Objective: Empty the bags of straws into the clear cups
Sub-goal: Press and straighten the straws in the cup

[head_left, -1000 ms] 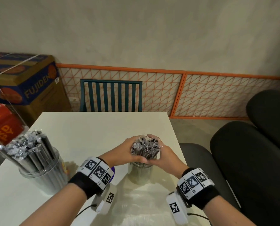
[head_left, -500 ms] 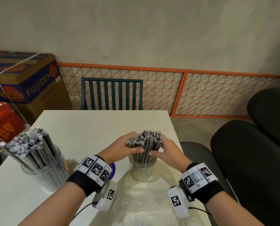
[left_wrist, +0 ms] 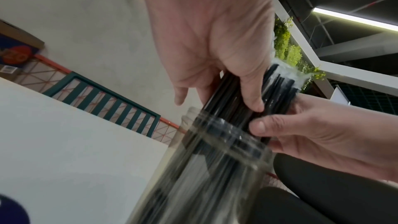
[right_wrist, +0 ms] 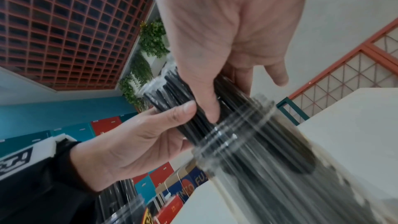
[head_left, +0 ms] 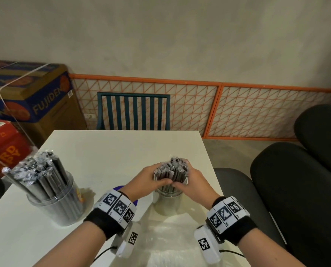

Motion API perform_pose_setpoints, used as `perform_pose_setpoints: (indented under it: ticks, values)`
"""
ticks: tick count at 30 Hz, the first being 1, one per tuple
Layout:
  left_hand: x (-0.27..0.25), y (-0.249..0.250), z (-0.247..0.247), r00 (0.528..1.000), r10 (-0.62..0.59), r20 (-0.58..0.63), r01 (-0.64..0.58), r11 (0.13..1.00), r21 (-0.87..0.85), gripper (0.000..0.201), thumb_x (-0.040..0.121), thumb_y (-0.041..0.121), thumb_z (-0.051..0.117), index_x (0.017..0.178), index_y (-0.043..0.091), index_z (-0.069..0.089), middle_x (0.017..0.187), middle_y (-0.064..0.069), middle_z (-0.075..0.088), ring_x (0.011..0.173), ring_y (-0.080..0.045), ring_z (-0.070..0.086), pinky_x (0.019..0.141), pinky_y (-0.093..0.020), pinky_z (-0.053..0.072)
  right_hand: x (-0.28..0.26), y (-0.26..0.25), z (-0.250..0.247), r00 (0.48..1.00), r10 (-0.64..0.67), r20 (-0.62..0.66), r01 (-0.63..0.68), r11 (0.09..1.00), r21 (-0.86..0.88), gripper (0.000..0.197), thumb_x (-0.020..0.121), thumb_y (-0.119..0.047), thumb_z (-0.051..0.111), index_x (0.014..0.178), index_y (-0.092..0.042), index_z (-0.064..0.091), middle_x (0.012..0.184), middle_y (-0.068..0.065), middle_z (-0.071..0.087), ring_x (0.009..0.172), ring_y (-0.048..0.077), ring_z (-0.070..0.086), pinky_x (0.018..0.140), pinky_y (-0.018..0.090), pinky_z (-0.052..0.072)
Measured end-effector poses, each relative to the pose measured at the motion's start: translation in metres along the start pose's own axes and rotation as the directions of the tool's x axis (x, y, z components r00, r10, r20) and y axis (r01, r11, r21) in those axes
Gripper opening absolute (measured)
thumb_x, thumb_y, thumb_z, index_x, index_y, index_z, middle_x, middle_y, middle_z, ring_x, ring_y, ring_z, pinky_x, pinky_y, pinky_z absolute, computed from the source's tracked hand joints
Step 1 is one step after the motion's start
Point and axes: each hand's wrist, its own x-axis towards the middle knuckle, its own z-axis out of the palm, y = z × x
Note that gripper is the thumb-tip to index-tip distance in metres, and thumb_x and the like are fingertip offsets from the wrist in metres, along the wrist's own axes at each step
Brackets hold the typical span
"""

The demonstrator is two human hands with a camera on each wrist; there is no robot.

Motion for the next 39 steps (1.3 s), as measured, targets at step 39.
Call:
perform_pose_setpoints:
  ticks: [39]
  values:
    - [-0.001,-0.005,0.006,0.999,0.027,-0.045,-0.031,0.996,-0.084,0.075,0.064,0.022,0.084,0.127,0.031,0.044,0.125,0.009,0.056,0.116,-0.002,0.052,0.096,-0.014,0.042,-0.001,0.016,-0.01,0.997,-0.03,0.078,0.021,0.994,0.107,0.089,0.066,-0.024,0.084,0.138,-0.023,0.032,0.126,-0.006,0.057,0.117,0.007,0.052,0.094,0.015,0.039]
